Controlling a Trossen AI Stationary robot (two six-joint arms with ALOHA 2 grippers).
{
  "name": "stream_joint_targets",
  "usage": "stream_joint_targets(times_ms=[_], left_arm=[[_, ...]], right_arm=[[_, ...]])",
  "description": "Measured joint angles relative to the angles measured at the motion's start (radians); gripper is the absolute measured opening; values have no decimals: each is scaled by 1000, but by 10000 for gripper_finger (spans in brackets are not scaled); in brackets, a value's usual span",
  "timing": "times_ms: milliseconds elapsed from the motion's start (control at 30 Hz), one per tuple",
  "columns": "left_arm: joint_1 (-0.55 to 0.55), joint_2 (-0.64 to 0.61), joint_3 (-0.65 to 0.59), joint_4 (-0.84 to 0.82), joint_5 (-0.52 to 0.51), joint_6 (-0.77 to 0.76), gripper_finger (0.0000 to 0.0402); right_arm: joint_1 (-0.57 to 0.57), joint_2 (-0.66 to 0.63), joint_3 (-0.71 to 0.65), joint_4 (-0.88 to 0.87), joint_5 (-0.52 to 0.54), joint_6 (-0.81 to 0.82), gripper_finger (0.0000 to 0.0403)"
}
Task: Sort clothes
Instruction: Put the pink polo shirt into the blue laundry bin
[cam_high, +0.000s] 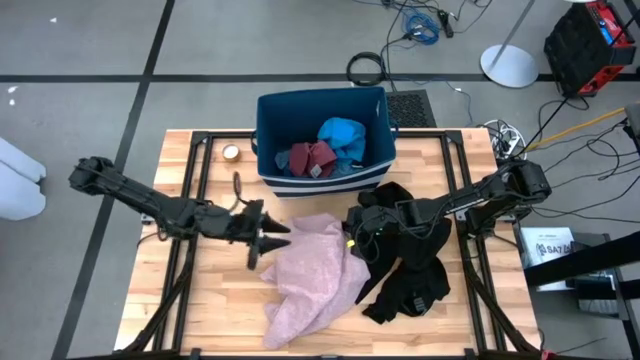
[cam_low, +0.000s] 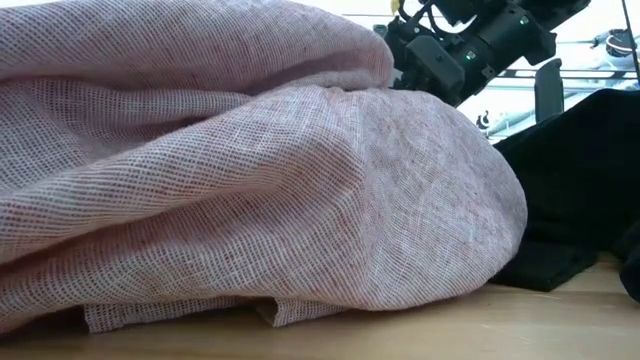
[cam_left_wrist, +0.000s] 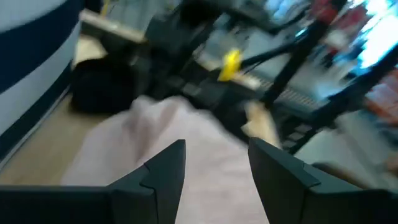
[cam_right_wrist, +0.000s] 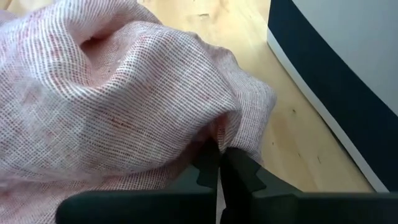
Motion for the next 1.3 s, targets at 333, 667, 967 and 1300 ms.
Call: stream_joint_targets(times_ms=[333,667,967,1300], left_arm=[[25,277,58,-11,98,178,185],[23,426,290,-325,147,360,235],[86,490,364,-423,178,133,291],[107,701,363,-440,184,257,306]], right_arm=[[1,0,0,0,-5,-12,0],[1,0,0,-10,-10,-12,0],[1,0,0,-9,-10,-13,0],[1,0,0,-9,-37,-23,0]])
